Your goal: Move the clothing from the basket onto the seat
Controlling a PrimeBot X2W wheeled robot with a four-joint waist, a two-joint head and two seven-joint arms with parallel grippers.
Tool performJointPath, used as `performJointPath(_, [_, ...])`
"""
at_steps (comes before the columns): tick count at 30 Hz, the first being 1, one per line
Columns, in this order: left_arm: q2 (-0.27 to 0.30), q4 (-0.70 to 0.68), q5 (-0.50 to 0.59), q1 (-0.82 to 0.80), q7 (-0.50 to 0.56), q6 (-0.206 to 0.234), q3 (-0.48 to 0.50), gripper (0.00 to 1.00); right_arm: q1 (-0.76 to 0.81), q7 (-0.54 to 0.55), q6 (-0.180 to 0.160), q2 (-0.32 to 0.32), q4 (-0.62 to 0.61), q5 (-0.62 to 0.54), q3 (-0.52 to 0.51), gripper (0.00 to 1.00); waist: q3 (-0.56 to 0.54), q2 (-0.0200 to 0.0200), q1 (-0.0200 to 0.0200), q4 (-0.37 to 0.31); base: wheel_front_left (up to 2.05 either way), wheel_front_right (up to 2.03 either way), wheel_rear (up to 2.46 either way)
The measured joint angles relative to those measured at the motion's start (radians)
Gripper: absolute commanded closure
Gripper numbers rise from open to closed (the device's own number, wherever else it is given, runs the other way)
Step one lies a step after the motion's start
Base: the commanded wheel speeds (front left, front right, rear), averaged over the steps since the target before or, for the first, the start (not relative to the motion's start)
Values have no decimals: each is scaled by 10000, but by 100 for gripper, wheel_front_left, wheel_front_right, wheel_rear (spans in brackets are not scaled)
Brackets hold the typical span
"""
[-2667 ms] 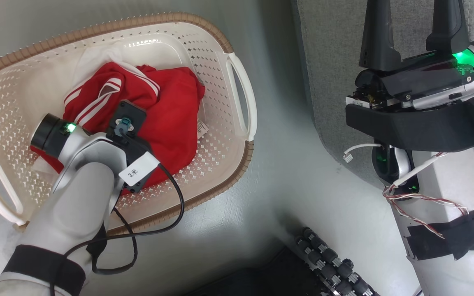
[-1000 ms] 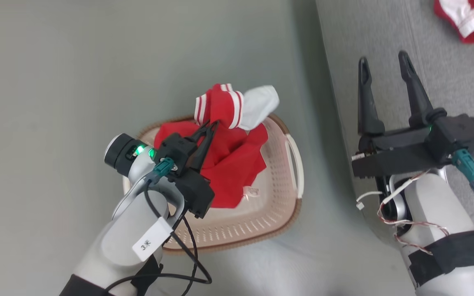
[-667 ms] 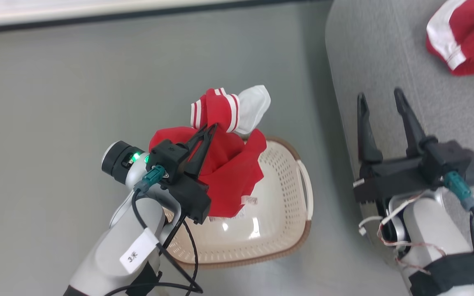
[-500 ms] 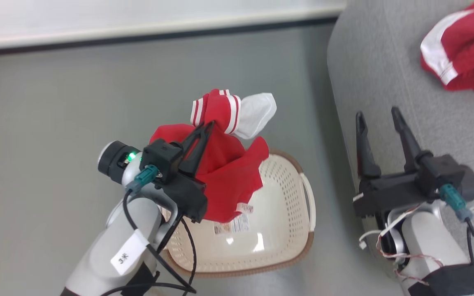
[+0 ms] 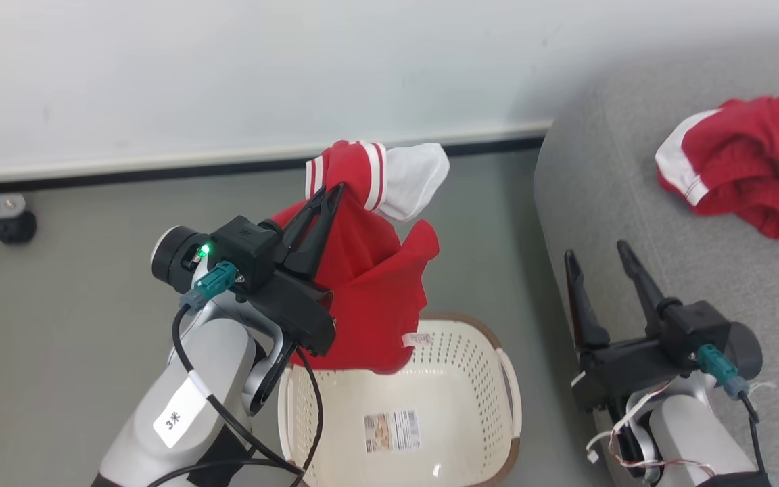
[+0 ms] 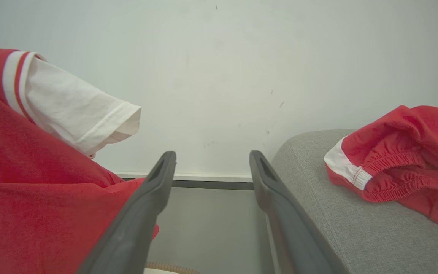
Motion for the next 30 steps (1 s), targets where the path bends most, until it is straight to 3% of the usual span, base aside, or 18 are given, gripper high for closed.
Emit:
performJointPath(15, [-15,190,-742,280,535,-61,-443,100,599,2,784,31,1026,-2,769,0,-1981,0,0,97,0,0,0])
performJointPath(30, [-113,-485,-1250,723,1283,-63,-633,100,806,42,1377,274,1664,13,1914,0,-2978,1,0,275,0,0,0])
